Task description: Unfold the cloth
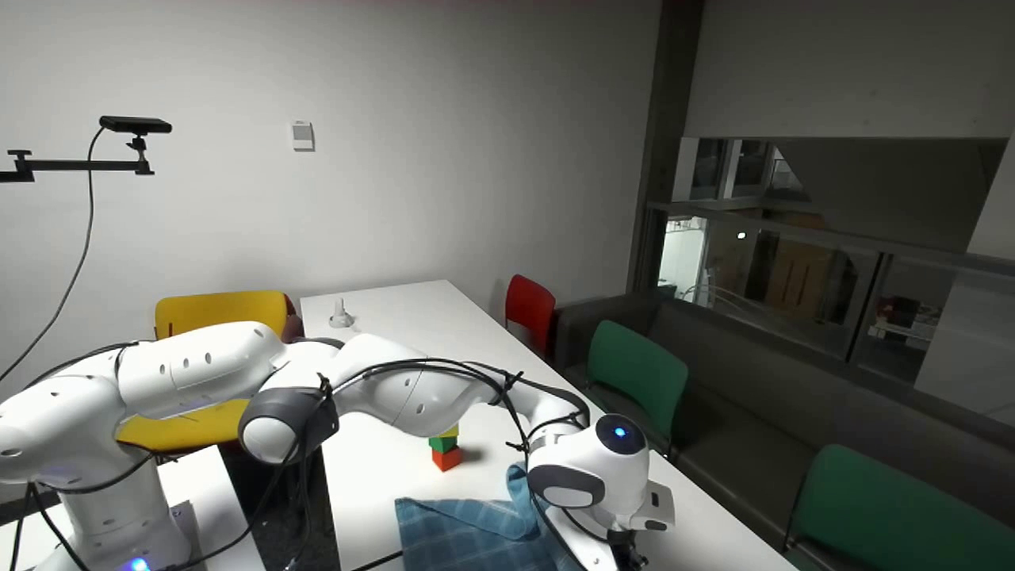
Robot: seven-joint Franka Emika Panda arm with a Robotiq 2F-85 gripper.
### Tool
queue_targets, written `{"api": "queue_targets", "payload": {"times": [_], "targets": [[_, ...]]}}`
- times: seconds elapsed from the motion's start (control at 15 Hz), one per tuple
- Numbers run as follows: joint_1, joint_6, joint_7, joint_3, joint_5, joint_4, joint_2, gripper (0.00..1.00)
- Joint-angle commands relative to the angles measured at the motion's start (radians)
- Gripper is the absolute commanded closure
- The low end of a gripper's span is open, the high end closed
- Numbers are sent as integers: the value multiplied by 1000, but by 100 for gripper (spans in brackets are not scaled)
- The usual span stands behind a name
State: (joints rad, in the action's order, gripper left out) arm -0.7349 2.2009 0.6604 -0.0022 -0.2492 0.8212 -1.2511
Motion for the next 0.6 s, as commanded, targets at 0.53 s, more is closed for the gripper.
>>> {"api": "queue_targets", "payload": {"times": [0.53], "targets": [[-27,-59,-5,3,-7,-97,-8,100]]}}
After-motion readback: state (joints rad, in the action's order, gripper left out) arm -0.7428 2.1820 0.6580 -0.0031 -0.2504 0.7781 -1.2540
